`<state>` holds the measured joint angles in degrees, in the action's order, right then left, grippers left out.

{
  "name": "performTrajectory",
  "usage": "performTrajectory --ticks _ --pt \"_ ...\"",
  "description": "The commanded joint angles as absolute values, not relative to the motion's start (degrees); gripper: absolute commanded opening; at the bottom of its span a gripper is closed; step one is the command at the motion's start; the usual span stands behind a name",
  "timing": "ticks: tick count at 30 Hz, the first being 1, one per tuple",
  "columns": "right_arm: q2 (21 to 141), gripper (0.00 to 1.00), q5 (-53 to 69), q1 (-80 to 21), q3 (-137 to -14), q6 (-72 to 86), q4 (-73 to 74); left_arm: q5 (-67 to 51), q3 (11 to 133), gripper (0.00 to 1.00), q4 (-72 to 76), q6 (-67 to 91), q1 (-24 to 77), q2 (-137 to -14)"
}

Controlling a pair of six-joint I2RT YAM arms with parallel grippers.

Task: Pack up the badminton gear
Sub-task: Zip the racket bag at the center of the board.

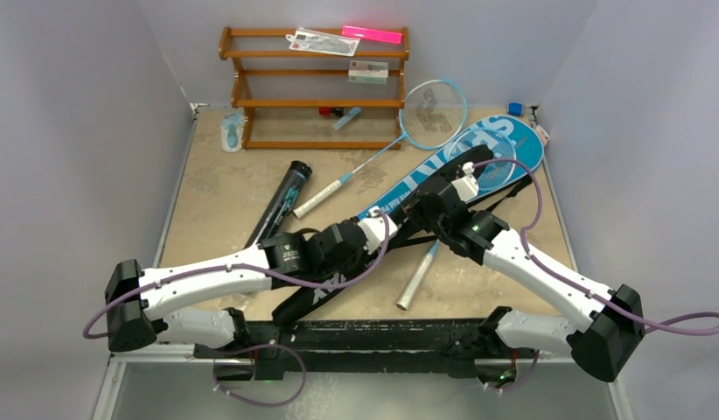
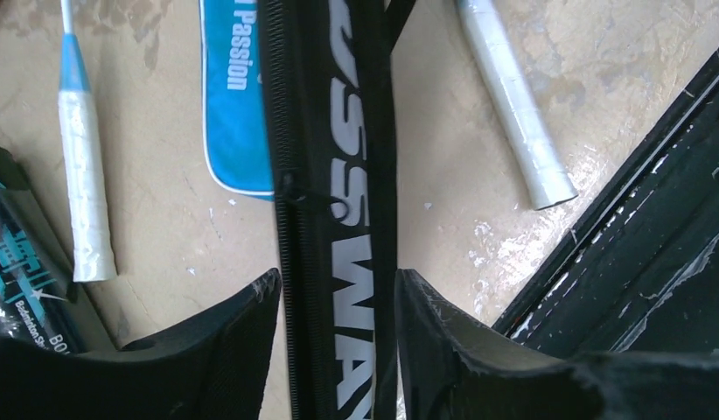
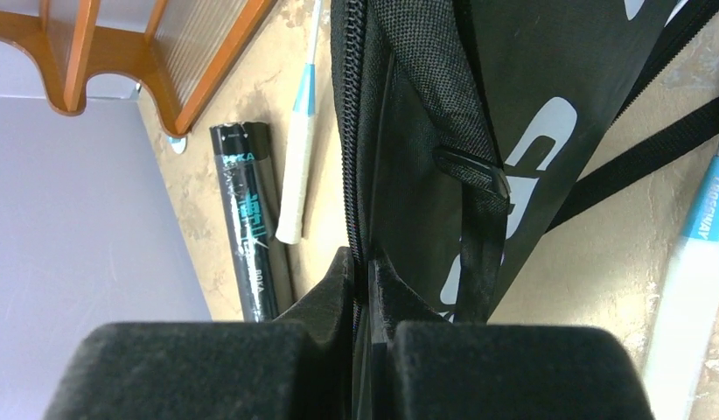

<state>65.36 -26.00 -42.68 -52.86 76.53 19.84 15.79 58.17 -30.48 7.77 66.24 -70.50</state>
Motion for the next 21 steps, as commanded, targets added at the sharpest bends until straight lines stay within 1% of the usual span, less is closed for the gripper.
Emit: performTrajectory --ticks 1,4,6,12,13,15,19,21 --pt "65.97 0.0 -26.63 -42.28 -56.16 77.79 19.3 29.06 60.39 0.51 -27.82 9.23 71.52 -72.98" --pt "65.83 0.0 -26.23 -42.13 -56.07 77.78 19.07 34.27 61.74 0.57 -28.21 8.77 73.47 -75.59" --pt "65.64 0.0 -25.93 -41.97 -55.87 77.78 18.8 36.6 62.85 0.59 -27.93 8.6 74.26 -77.0" --pt "64.87 0.0 -24.06 -41.64 -55.38 77.96 17.7 42.27 65.68 0.6 -27.86 8.17 74.71 -81.66" --pt "64.79 0.0 -24.0 -41.59 -55.44 77.96 17.67 43.48 66.18 0.58 -28.0 7.95 74.71 -82.34" --pt "64.78 0.0 -23.76 -41.49 -55.54 77.81 17.79 44.55 67.8 0.53 -29.25 7.98 74.71 -83.57" --pt "64.78 0.0 -22.87 -41.27 -55.8 77.43 17.93 44.03 69.89 0.33 -30.78 8.08 74.71 -84.55" --pt "64.73 0.0 -22.71 -41.15 -55.81 77.34 17.97 43.11 70.15 0.27 -31.26 8.35 74.71 -84.47"
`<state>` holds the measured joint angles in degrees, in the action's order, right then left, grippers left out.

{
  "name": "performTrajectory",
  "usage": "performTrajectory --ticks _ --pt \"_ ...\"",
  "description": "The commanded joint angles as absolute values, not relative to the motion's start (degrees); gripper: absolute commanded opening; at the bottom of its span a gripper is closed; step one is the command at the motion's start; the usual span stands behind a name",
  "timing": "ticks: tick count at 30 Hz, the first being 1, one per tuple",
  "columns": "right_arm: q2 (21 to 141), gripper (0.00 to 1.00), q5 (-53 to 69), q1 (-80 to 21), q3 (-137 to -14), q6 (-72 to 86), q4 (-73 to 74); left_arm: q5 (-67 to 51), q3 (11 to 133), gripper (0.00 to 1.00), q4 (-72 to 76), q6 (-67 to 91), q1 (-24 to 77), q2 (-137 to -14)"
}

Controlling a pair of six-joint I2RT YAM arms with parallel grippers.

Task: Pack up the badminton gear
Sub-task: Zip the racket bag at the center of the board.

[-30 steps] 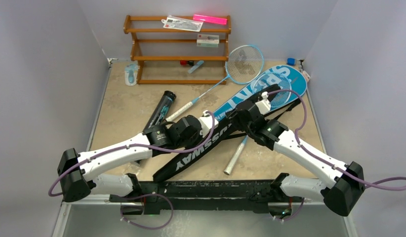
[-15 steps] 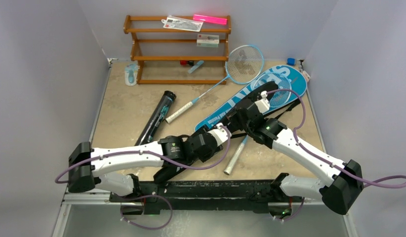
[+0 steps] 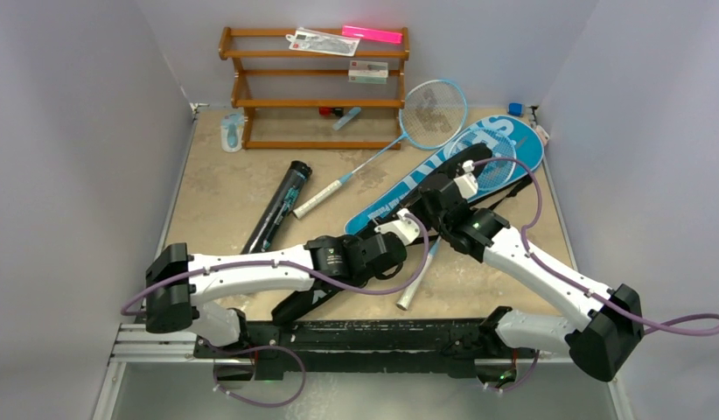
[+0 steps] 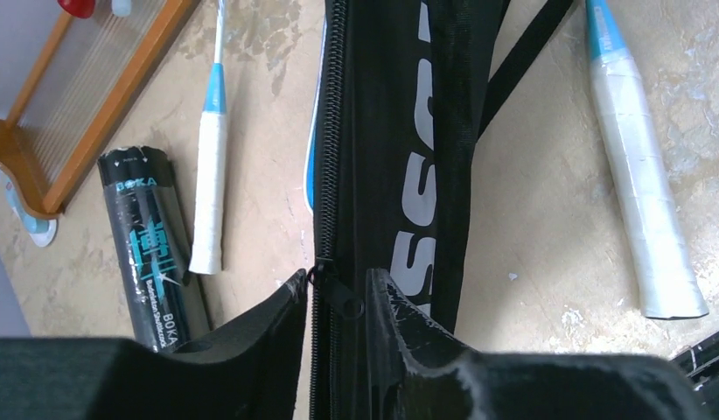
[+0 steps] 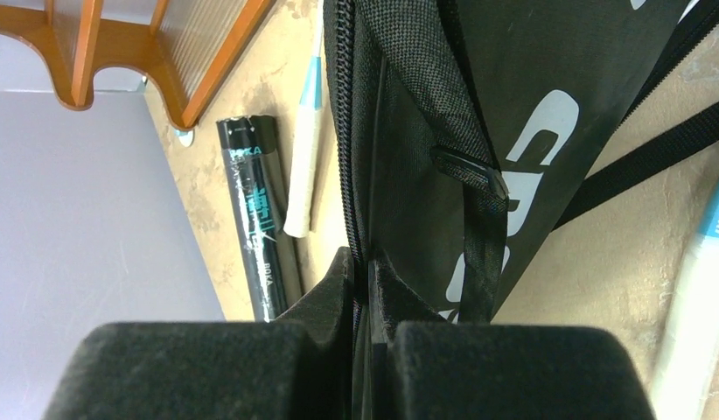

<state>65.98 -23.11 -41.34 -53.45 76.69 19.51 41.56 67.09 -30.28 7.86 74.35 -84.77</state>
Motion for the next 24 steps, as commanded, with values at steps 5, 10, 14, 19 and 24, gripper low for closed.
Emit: performTrajectory --ticks 5,10,14,19,24 --pt "64.86 0.0 -22.41 -40.85 -55.81 77.21 18.02 42.08 71.4 0.09 -34.01 9.58 74.71 -84.64" --pt "65.35 0.0 -21.85 -40.54 -55.81 77.02 17.94 40.04 72.58 0.0 -36.07 10.74 74.71 -84.43" --pt "65.4 0.0 -21.6 -40.3 -55.65 76.97 17.93 39.1 72.6 0.0 -36.54 11.76 74.62 -83.22" --pt "65.31 0.0 -22.62 -39.47 -55.54 76.54 18.13 32.69 73.58 0.0 -38.97 17.01 70.65 -81.15" --pt "64.75 0.0 -24.53 -38.16 -55.5 75.57 18.02 24.25 70.29 0.0 -38.43 21.51 65.26 -76.48"
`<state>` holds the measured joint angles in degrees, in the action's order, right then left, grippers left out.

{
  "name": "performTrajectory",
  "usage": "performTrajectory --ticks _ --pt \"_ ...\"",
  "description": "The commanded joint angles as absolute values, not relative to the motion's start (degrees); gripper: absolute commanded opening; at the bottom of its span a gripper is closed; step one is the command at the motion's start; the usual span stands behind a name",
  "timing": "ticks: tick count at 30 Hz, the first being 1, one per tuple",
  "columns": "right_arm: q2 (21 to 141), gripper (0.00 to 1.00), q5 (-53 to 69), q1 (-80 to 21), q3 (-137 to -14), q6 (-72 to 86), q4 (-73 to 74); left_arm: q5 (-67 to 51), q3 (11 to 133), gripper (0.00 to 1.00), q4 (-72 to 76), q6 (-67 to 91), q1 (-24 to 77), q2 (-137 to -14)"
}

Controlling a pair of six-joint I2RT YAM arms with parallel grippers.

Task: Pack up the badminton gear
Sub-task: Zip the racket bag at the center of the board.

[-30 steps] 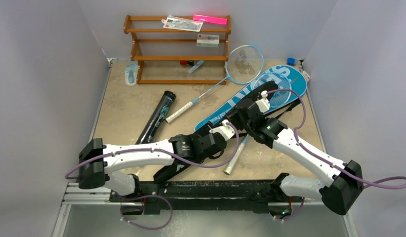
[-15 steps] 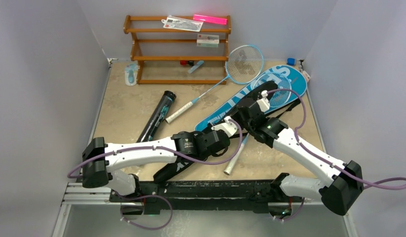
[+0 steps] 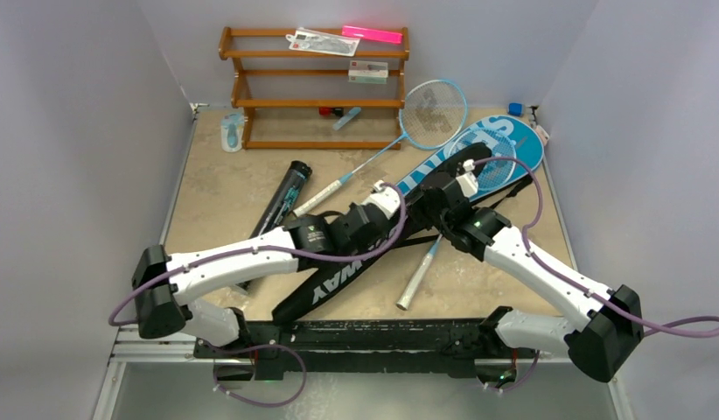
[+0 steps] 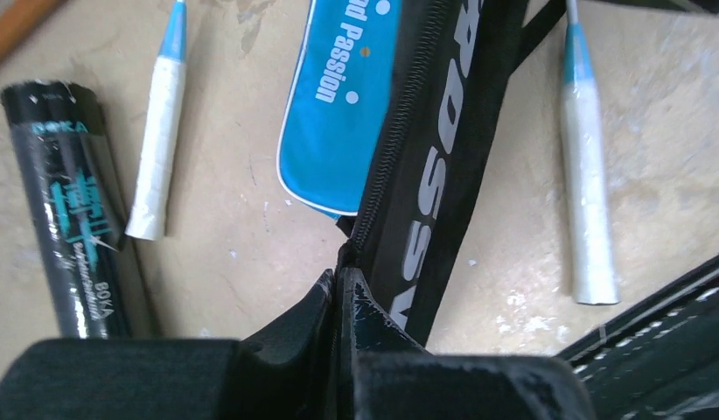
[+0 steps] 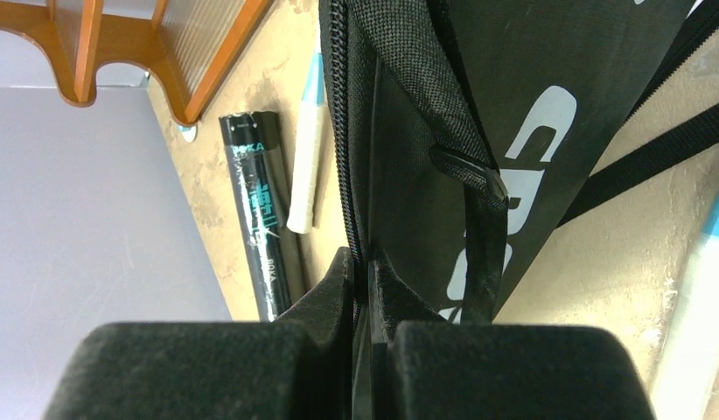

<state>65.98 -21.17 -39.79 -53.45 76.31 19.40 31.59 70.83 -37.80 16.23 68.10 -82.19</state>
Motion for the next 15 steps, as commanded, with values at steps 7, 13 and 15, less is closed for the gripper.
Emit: performTrajectory --ticks 7,13,15 --pt "64.08 0.0 -23.01 -33.21 -56.3 71.38 17.13 22.93 66.52 0.0 -40.04 18.04 65.21 -74.09" --pt "64.24 0.0 -21.5 -30.59 -57.3 68.29 16.71 23.16 64.46 0.0 -39.97 19.97 65.13 -73.71" --pt "64.25 0.0 -20.85 -30.61 -56.95 68.38 16.18 22.38 63.91 0.0 -37.47 21.67 64.81 -72.95"
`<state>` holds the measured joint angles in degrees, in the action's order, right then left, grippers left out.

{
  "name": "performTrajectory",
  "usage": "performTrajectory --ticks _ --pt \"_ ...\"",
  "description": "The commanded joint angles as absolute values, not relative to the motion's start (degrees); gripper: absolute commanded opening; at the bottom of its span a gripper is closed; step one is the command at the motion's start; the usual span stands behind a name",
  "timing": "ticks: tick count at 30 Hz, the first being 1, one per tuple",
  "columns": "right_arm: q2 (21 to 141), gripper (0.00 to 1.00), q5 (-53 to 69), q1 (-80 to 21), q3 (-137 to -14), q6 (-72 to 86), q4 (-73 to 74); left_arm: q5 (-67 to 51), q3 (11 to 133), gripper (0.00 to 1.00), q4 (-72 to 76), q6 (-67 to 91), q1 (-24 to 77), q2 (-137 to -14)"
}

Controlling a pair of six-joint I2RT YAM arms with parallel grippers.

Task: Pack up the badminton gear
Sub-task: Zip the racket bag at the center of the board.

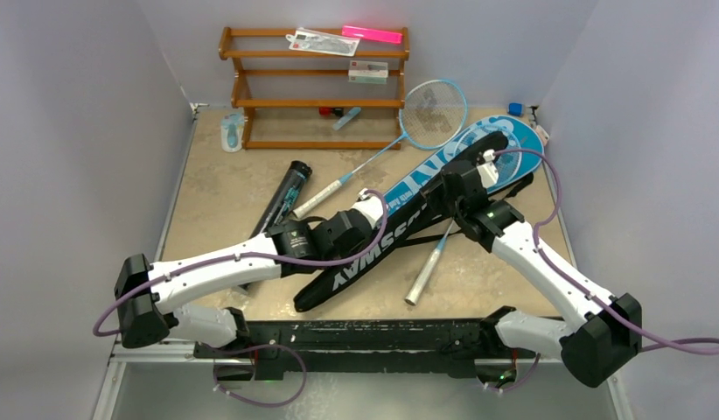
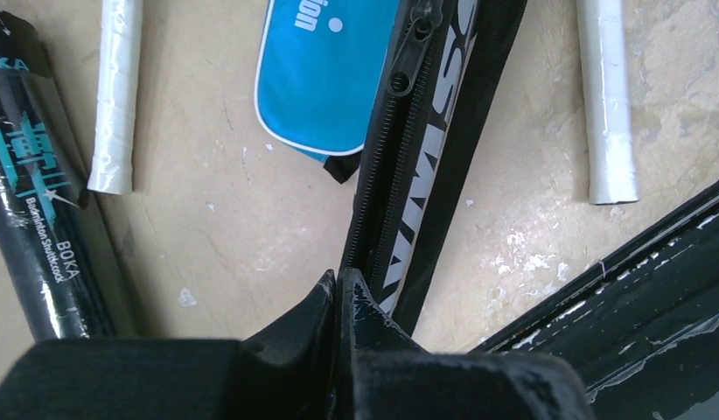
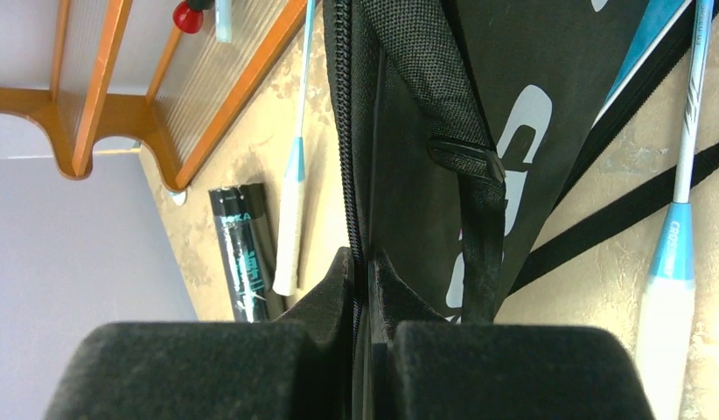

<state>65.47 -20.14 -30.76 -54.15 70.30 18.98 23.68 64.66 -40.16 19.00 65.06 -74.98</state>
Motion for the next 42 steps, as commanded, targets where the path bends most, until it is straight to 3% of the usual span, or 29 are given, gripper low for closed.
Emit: performTrajectory --ticks 1,3,5,7,14,19,25,29,42 --pt "64.31 0.0 -20.57 -30.59 -56.77 68.5 15.95 21.57 63.5 0.0 -35.95 22.8 64.41 -72.35" --pt "64.65 0.0 -20.17 -30.59 -56.48 68.95 15.82 19.61 62.56 0.0 -32.35 25.47 63.37 -71.18" --pt "64.86 0.0 -19.92 -30.59 -56.34 69.13 15.84 16.89 61.48 0.2 -28.3 28.11 61.98 -69.95" --pt "64.86 0.0 -19.72 -30.59 -56.17 69.43 15.82 13.11 60.74 0.29 -24.89 30.69 60.04 -69.15" --pt "64.05 0.0 -19.57 -30.59 -55.95 69.88 15.86 -3.35 55.7 0.31 -17.21 46.09 47.12 -66.69" --pt "63.46 0.0 -19.91 -30.59 -55.47 70.07 15.67 -7.8 47.73 0.44 -5.99 60.2 46.98 -63.39" --pt "63.33 0.0 -19.73 -30.59 -54.86 70.4 15.22 -4.35 41.98 0.46 3.48 73.96 48.75 -60.27" --pt "63.49 0.0 -19.3 -30.59 -54.84 70.48 14.96 2.05 42.1 0.47 2.31 75.06 50.7 -60.26" --pt "63.28 0.0 -18.66 -30.59 -54.82 70.7 14.6 4.18 42.53 0.45 4.34 72.77 50.65 -66.85"
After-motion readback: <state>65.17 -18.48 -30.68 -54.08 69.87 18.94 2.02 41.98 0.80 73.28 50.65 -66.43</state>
